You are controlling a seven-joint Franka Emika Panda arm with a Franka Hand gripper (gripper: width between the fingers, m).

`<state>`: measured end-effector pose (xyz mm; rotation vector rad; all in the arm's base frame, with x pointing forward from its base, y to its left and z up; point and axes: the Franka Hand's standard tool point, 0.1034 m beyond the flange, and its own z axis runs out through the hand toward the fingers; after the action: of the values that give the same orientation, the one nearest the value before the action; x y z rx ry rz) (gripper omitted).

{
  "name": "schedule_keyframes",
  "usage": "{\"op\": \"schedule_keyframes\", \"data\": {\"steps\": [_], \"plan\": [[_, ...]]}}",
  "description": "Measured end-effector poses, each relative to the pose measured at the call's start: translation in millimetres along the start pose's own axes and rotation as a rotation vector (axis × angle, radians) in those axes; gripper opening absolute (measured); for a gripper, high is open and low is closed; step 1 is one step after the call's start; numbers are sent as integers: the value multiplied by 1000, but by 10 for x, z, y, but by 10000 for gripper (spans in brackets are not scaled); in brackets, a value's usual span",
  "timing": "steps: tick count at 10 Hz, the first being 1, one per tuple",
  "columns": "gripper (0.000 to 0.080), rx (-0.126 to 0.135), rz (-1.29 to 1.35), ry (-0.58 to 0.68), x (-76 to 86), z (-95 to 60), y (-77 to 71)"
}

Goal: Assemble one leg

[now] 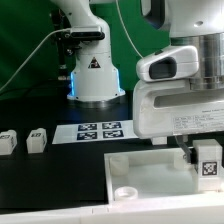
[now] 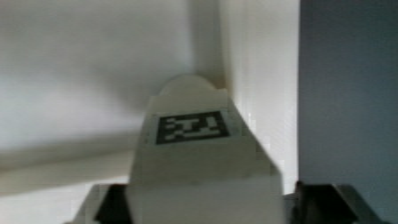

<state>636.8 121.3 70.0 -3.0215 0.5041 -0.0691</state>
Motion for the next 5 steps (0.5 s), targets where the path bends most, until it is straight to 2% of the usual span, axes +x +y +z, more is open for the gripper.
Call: {"op": "schedule_keyframes", "data": {"steps": [5], "plan": [[304, 1, 441, -1, 19, 10, 41]]}}
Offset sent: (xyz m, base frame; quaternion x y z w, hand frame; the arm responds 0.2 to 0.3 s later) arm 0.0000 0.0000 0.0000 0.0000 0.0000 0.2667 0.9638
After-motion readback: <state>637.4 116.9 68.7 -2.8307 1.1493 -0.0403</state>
